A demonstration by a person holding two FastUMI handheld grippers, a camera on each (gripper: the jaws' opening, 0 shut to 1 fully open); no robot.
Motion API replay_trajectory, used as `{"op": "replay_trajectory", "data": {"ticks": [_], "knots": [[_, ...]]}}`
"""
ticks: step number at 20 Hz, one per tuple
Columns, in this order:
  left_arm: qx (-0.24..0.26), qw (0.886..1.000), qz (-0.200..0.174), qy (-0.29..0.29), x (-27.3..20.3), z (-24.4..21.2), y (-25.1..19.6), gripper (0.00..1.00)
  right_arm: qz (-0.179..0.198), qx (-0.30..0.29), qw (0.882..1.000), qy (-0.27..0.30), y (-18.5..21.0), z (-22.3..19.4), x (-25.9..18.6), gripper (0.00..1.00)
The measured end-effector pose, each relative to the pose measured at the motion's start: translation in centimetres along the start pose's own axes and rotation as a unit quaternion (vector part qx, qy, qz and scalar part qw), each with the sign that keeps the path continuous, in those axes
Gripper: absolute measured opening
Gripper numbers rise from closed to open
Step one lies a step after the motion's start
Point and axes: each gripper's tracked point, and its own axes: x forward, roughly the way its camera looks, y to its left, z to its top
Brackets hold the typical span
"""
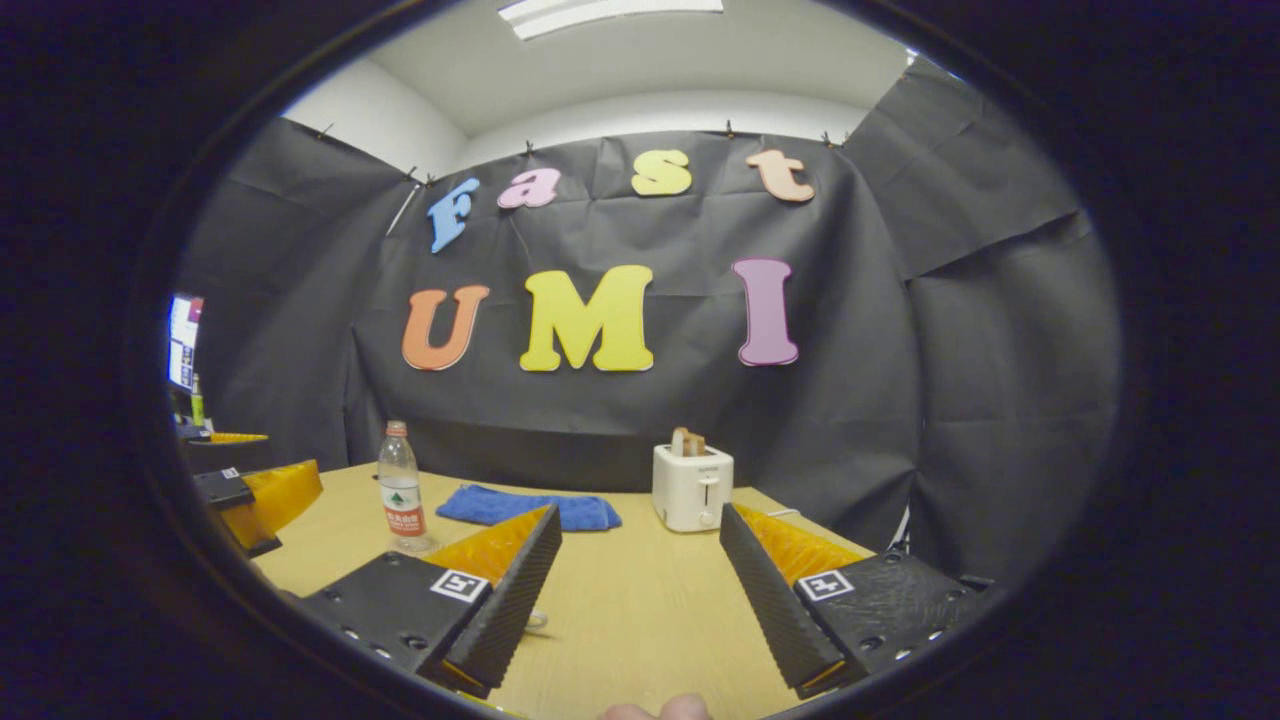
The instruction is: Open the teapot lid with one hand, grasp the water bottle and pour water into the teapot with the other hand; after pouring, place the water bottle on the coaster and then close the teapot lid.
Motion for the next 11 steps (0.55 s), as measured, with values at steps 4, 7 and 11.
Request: {"op": "replay_trajectory", "data": {"ticks": [4, 7, 11], "knots": [[-0.011, 1.0, -0.006, -0.01, -0.5, 1.0, 0.1, 0.99, -0.001, 0.004, 1.0, -0.005, 0.4, 0.7, -0.7, 0.96], [-0.014, 1.0, -0.006, -0.011, -0.8, 1.3, 0.1, 1.0, -0.002, -0.006, 1.0, -0.006, 0.6, 0.8, -1.4, 0.97], [-0.008, 1.0, -0.016, -0.022, -1.5, 2.2, -0.8, 1.0, -0.006, -0.009, 1.0, -0.012, 0.2, 1.4, -2.0, 0.97]]}}
